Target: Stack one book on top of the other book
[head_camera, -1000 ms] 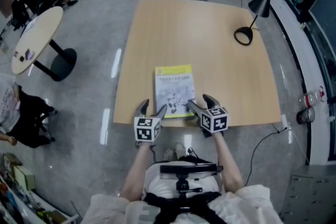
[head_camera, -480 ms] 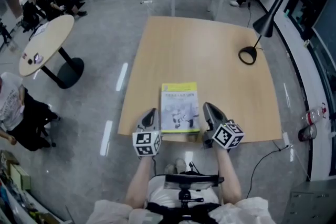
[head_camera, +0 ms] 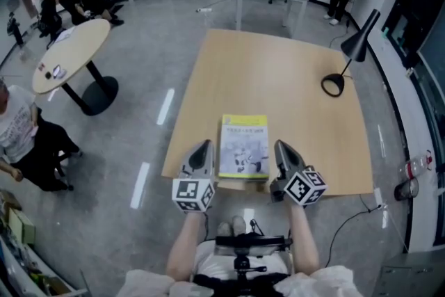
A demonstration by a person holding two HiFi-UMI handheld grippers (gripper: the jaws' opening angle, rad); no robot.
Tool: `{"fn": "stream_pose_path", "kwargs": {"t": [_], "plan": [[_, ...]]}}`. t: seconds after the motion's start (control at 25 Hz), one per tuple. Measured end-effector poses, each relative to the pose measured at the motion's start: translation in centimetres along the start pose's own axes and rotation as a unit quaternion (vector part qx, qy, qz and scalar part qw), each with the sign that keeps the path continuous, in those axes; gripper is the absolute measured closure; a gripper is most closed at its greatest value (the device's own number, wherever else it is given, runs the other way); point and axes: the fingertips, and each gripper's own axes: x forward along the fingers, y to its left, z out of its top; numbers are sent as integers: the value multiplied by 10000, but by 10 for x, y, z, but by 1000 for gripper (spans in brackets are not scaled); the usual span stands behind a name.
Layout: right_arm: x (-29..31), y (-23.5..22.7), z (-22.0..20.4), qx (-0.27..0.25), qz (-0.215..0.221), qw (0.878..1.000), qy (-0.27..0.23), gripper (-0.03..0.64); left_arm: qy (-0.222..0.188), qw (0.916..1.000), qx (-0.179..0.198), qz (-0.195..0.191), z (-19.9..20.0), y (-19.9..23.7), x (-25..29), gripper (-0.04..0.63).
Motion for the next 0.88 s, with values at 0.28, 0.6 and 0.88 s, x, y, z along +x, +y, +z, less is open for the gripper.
{"fn": "stream_pose_path", "kwargs": {"t": [0.28, 0.6, 0.88], "plan": [[-25, 50, 1, 33, 249, 9992, -298, 617, -395, 9989, 19, -236, 26, 0, -44, 584], [-82, 87, -13, -64, 240, 9991, -354, 617, -353, 9985, 117, -408, 26, -32, -111, 584], [-206, 119, -32, -136, 210, 9987, -454, 617, -352, 9984, -18, -444, 19, -102, -202, 584]]}}
